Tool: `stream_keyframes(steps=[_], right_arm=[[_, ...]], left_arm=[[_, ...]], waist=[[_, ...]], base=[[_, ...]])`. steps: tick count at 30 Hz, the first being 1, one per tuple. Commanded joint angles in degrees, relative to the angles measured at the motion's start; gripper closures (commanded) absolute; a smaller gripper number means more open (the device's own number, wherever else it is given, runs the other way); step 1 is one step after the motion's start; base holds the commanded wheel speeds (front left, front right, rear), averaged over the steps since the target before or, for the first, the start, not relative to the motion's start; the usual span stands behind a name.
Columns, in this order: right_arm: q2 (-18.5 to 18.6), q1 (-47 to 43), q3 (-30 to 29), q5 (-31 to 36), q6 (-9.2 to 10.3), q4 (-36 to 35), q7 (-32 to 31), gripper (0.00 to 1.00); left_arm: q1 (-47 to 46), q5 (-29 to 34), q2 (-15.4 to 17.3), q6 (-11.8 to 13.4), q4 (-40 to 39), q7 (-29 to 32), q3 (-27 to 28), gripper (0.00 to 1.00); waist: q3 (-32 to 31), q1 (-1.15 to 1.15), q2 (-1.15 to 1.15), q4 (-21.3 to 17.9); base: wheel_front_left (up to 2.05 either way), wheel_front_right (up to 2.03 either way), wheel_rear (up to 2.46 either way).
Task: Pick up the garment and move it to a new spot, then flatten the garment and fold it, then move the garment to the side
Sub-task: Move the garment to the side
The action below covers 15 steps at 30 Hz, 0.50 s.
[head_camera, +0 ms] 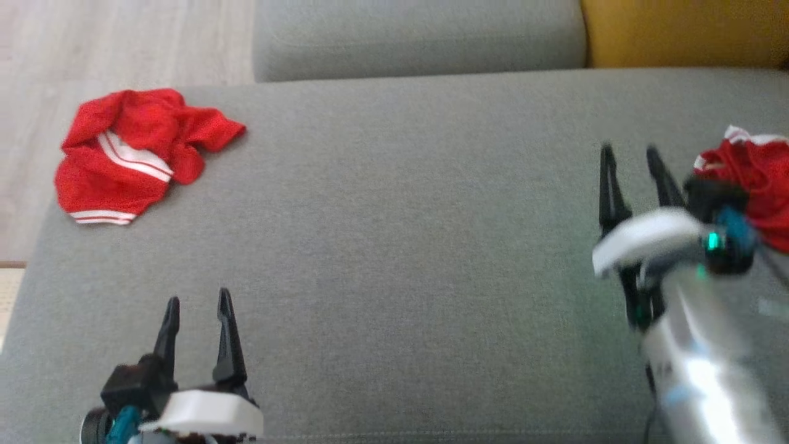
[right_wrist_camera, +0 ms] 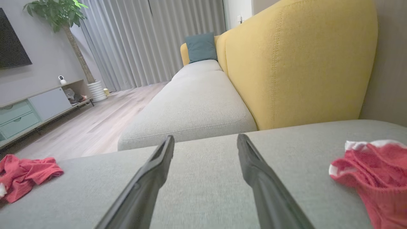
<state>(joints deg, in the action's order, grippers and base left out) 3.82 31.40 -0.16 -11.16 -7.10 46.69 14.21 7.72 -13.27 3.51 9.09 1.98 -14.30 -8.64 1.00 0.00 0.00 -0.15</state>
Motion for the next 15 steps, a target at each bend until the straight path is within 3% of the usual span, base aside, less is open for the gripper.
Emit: stream_keyframes(steps=[1,9,15], right_arm=[[-0.86,-1.61,2.0,-0.58,-0.39,-4.31,0.77,0.0],[-0.92,-18.38,8.87,-6.08,-0.39,-21.52,0.73,0.0],[-0.93,-23.27,9.25,-6.12,-0.39,-27.51,-0.52,0.0]], left_arm=[[-1.31,-0.21,-0.11,0.3,-2.14,-0.7,1.75,0.0],[0.51,0.29,-0.2,0.34,-1.58,-0.7,0.96,0.0],[0.74,0.44,-0.25,0.22,-0.97,-0.7,1.03,0.0]], waist=[[-1.16,0.0,0.0,1.15],[-2.19,0.0,0.0,2.13],[-2.28,0.0,0.0,1.74]], base=[[0.0,0.0,0.0],[0.0,0.0,0.0],[0.0,0.0,0.0]])
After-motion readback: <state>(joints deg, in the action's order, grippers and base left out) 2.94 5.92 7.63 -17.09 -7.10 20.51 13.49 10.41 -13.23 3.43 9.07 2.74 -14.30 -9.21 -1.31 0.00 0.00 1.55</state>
